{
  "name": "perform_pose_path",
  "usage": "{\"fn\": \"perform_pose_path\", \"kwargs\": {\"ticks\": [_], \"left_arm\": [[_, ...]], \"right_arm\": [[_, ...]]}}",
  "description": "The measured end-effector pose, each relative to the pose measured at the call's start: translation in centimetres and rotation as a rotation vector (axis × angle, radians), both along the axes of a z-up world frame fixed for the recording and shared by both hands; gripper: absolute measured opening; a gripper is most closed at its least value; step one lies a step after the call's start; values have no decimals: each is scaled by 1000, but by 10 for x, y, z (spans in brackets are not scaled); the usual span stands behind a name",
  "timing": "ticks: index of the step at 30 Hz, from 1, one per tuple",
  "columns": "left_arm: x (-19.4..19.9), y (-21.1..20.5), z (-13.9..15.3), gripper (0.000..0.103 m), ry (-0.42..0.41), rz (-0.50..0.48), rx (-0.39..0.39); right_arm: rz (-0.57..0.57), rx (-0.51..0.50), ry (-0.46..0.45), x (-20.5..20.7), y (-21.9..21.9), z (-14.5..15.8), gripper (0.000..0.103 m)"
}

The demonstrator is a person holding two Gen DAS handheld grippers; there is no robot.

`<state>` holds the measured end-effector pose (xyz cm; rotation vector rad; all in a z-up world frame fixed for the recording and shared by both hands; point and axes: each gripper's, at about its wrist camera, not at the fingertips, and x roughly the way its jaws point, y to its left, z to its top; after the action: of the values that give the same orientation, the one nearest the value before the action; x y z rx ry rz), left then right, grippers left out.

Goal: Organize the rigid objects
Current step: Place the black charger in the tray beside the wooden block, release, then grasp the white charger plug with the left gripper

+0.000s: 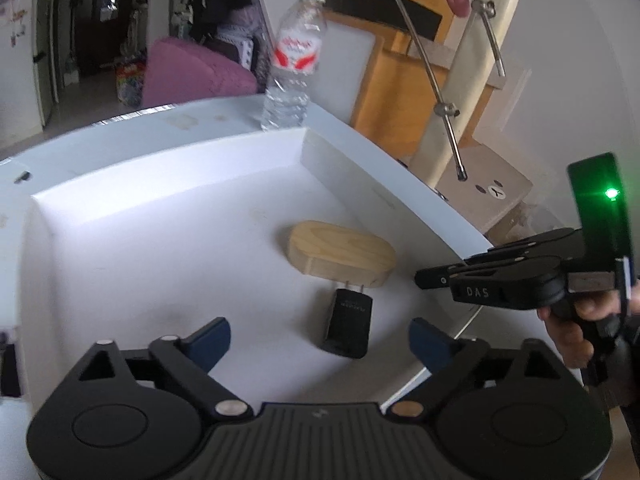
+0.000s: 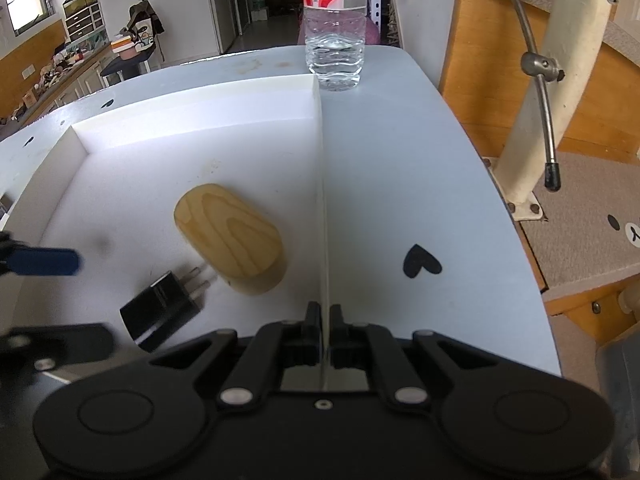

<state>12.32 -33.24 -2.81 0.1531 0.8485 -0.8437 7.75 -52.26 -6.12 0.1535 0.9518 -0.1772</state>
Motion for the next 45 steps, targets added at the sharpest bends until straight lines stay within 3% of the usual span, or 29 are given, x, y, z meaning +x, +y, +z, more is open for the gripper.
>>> {"fn": "perform_pose_path", "kwargs": {"ticks": [10, 20, 25, 29, 33, 36, 45], "left_arm": [[-7, 76, 21, 100, -112, 150, 13], [8, 183, 6, 100, -99, 429, 45], [12, 218, -8, 100, -99, 509, 52], [15, 233, -17, 95, -122, 528, 52], [19, 237, -25, 72, -98, 519, 23], [23, 236, -30, 61, -71, 478, -11], [52, 225, -48, 58, -90, 447, -16]], "right_arm": [[-15, 10, -13, -2, 0, -1, 4], [-21, -20, -28, -5, 4, 0, 5], [-26, -7, -21, -3, 2, 0, 5], [-19, -28, -16, -3, 5, 0, 5], [-24, -24, -18, -3, 6, 0, 5], [-29, -21, -19, -3, 6, 0, 5], [-25, -18, -19, -3, 5, 1, 5]]}}
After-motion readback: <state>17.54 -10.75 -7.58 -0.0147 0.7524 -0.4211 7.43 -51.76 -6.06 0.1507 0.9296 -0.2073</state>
